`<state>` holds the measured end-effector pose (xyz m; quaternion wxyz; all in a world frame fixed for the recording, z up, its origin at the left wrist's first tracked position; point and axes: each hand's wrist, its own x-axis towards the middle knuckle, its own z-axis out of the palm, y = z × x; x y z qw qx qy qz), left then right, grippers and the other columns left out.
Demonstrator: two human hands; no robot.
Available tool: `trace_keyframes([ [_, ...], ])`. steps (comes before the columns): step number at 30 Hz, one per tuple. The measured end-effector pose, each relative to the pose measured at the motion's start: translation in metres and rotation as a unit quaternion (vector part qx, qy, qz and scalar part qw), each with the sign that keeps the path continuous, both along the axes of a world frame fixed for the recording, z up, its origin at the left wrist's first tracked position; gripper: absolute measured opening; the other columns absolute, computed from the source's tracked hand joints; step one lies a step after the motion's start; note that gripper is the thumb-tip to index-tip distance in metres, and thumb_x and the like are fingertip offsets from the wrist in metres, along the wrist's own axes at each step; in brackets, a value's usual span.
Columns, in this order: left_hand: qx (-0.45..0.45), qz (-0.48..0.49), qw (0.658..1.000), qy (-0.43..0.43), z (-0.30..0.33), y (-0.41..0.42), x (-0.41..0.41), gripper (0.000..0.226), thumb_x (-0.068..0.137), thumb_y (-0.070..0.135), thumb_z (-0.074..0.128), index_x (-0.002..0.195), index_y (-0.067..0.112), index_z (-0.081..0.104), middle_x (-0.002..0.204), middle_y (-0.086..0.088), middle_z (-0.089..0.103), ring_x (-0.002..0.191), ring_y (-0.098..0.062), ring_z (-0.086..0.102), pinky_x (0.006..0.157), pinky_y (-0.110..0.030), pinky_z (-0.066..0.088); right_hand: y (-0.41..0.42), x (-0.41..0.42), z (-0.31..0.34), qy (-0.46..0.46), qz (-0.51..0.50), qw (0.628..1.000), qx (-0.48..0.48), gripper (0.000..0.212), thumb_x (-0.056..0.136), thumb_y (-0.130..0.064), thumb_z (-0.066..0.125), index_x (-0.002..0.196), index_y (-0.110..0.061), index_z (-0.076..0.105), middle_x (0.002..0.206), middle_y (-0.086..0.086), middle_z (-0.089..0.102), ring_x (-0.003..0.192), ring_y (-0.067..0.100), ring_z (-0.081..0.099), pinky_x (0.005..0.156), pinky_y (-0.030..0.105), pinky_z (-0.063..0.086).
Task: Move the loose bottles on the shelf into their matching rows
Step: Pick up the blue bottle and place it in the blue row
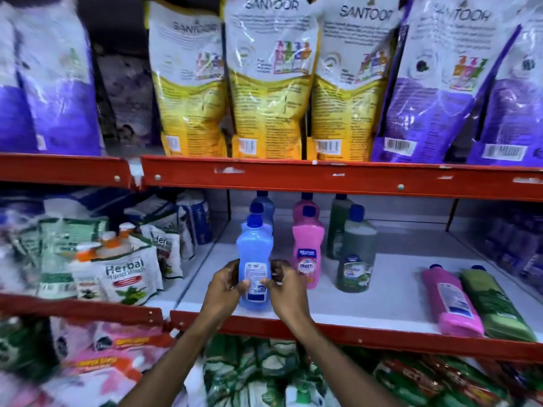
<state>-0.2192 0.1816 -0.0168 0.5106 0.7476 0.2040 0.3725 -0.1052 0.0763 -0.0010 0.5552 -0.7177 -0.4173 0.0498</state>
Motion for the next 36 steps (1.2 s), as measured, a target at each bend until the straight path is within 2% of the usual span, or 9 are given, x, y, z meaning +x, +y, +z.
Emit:
trace_keyframes([
  [3, -0.013, -0.003, 1.000, -0.001, -0.007, 0.010, 0.005, 0.037, 0.092, 0.004, 0.065, 0.124, 0.021, 0.061, 0.122, -0.006, 0.073, 0.111, -0.021, 0.070, 0.098, -0.047, 0.056, 0.012, 0.002, -0.006, -0.007, -0.020, 1.000, -0.013, 0.027, 0.085, -0.001, 0.066, 0.111, -0.008, 0.065, 0.107, 0.007, 0.076, 0.097, 0.022, 0.071, 0.083, 0.035, 0.058],
  [7, -0.038, -0.009, 0.999, -0.002, -0.014, 0.022, 0.006, 0.033, 0.088, 0.003, 0.070, 0.116, 0.019, 0.064, 0.114, -0.004, 0.076, 0.106, -0.022, 0.073, 0.094, -0.044, 0.059, 0.015, 0.002, -0.013, -0.002, -0.052, 0.998, 0.020, 0.033, 0.085, -0.001, 0.066, 0.116, -0.012, 0.062, 0.107, 0.000, 0.071, 0.095, 0.014, 0.067, 0.070, 0.007, 0.050],
  [10, -0.065, -0.007, 0.998, 0.010, -0.016, 0.031, 0.000, 0.018, 0.091, 0.002, 0.060, 0.105, 0.012, 0.067, 0.104, -0.004, 0.077, 0.102, -0.024, 0.071, 0.094, -0.041, 0.056, 0.014, 0.000, -0.017, 0.009, -0.078, 0.996, 0.047, 0.023, 0.083, -0.006, 0.071, 0.104, -0.011, 0.061, 0.096, -0.001, 0.068, 0.085, 0.014, 0.067, 0.066, 0.014, 0.054],
  [13, -0.065, -0.015, 0.997, 0.032, -0.017, 0.036, -0.005, 0.015, 0.091, -0.001, 0.046, 0.090, 0.007, 0.059, 0.101, -0.011, 0.070, 0.094, -0.021, 0.060, 0.087, -0.042, 0.048, 0.013, -0.001, -0.020, 0.037, 0.000, 0.999, 0.030, 0.031, 0.081, 0.002, 0.064, 0.109, -0.011, 0.062, 0.100, -0.004, 0.070, 0.088, 0.011, 0.069, 0.068, 0.006, 0.051],
  [17, 0.012, -0.021, 0.999, 0.044, -0.015, 0.036, -0.006, 0.029, 0.090, -0.014, 0.047, 0.080, 0.013, 0.055, 0.083, -0.003, 0.064, 0.077, -0.016, 0.058, 0.078, -0.037, 0.044, 0.011, 0.002, -0.017, 0.063, 0.163, 0.984, -0.026, 0.059, 0.077, 0.003, 0.069, 0.130, -0.016, 0.054, 0.117, -0.007, 0.067, 0.105, -0.001, 0.065, 0.085, 0.014, 0.054],
  [21, 0.010, 0.029, 0.999, 0.020, -0.020, 0.029, -0.004, 0.025, 0.088, -0.005, 0.063, 0.088, 0.016, 0.051, 0.088, 0.001, 0.064, 0.092, -0.020, 0.068, 0.080, -0.030, 0.054, 0.010, 0.012, -0.013, 0.021, 0.137, 0.989, -0.052, 0.057, 0.080, 0.002, 0.071, 0.133, -0.016, 0.057, 0.122, 0.002, 0.069, 0.108, 0.017, 0.065, 0.083, 0.007, 0.050],
  [26, 0.024, 0.058, 0.998, 0.004, -0.023, 0.026, -0.004, 0.044, 0.076, 0.012, 0.084, 0.111, 0.012, 0.057, 0.102, 0.007, 0.070, 0.095, -0.004, 0.070, 0.071, -0.011, 0.057, 0.012, 0.021, -0.016, 0.004, 0.111, 0.992, -0.060, 0.054, 0.089, 0.008, 0.057, 0.138, -0.013, 0.051, 0.132, 0.001, 0.063, 0.118, 0.014, 0.060, 0.082, 0.002, 0.047],
  [31, 0.043, 0.030, 0.999, 0.013, -0.025, 0.018, 0.004, 0.046, 0.079, 0.022, 0.082, 0.120, 0.016, 0.063, 0.107, 0.004, 0.075, 0.094, -0.004, 0.073, 0.075, -0.016, 0.059, 0.012, 0.024, -0.027, 0.008, 0.072, 0.997, -0.035, 0.045, 0.092, 0.007, 0.052, 0.132, -0.011, 0.056, 0.126, 0.004, 0.067, 0.113, 0.015, 0.063, 0.084, 0.005, 0.049],
  [36, 0.022, 0.014, 1.000, 0.011, -0.024, 0.020, 0.005, 0.043, 0.084, 0.015, 0.076, 0.125, 0.019, 0.060, 0.111, 0.001, 0.076, 0.099, -0.012, 0.074, 0.083, -0.025, 0.062, 0.011, 0.020, -0.034, 0.018, 0.051, 0.998, -0.019, 0.038, 0.093, 0.003, 0.053, 0.127, -0.012, 0.060, 0.121, 0.000, 0.069, 0.108, 0.012, 0.064, 0.080, 0.002, 0.049],
])
